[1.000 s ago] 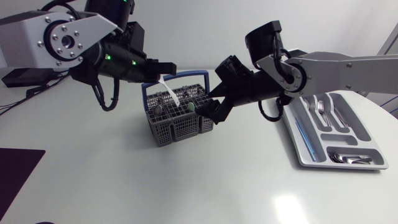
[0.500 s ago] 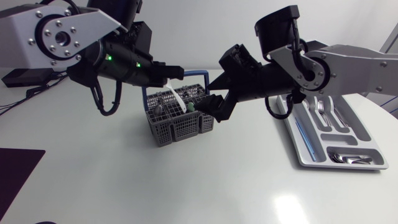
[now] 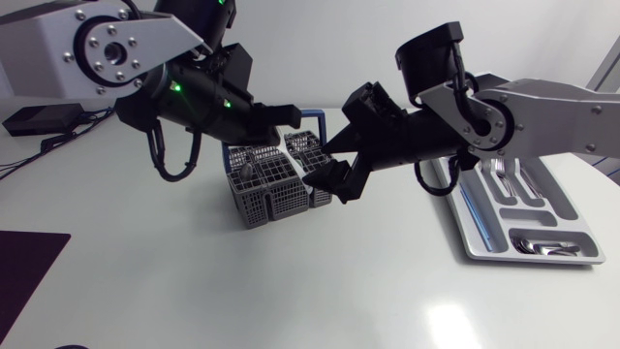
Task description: Unload the cutlery basket into the drawer organizer.
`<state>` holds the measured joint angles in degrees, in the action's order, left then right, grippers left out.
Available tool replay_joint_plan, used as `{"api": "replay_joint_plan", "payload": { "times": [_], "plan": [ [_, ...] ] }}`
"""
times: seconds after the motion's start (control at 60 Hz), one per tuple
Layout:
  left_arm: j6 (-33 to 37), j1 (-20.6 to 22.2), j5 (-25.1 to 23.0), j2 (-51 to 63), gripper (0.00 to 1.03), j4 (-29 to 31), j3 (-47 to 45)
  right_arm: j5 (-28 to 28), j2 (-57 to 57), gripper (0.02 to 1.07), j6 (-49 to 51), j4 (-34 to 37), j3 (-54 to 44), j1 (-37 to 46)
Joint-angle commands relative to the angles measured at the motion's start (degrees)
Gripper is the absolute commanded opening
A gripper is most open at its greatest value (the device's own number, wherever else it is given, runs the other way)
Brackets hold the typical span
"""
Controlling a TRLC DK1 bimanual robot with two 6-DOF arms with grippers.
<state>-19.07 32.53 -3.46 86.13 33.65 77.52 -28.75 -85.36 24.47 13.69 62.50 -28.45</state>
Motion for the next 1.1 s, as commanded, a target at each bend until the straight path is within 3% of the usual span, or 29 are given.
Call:
{"api": "replay_joint_plan", "payload": {
  "times": [0.0, 0.267, 0.717, 1.083],
  "plan": [
    [-1.6, 0.3, -1.5, 2.1, 0.05, 1.2, 2.6, -0.4, 1.2, 1.00, 0.7, 0.7, -1.1, -0.5],
    [-2.3, 0.4, -4.7, 4.9, 0.05, 4.5, 6.2, -0.3, -2.1, 0.98, 1.5, 0.5, 0.8, -0.6],
    [-2.5, 1.4, -5.4, 6.4, 0.05, 6.0, 7.7, 0.3, -7.1, 0.92, 1.5, 0.4, 5.7, -1.2],
    [-2.6, 1.3, -6.2, 6.2, 0.05, 6.4, 7.7, 0.2, -8.1, 0.44, 1.0, 0.0, 6.1, -1.0]
  ]
}}
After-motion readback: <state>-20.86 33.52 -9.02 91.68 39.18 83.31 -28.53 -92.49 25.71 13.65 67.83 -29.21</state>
